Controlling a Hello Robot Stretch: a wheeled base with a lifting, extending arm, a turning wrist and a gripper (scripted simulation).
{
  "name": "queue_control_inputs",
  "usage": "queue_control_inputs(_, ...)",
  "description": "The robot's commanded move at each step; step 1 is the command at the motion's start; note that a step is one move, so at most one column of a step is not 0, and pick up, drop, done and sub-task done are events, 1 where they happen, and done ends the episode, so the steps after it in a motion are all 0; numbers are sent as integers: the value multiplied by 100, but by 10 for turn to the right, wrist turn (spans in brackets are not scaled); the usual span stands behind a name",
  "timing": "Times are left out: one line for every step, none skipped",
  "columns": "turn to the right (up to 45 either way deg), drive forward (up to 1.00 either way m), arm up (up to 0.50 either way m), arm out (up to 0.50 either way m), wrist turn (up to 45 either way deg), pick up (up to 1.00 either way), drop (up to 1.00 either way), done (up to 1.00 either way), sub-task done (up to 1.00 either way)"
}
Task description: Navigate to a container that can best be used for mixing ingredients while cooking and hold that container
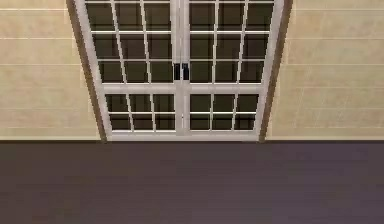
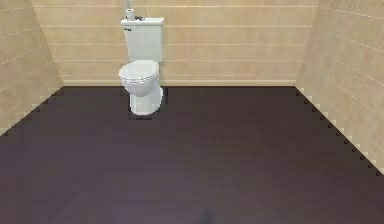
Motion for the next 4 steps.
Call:
queue_control_inputs(-450, 0, 0, 0, 0, 0, 0, 0, 0)
queue_control_inputs(-450, 0, 0, 0, 0, 0, 0, 0, 0)
queue_control_inputs(-450, 0, 0, 0, 0, 0, 0, 0, 0)
queue_control_inputs(-60, 0, 0, 0, 0, 0, 0, 0, 0)
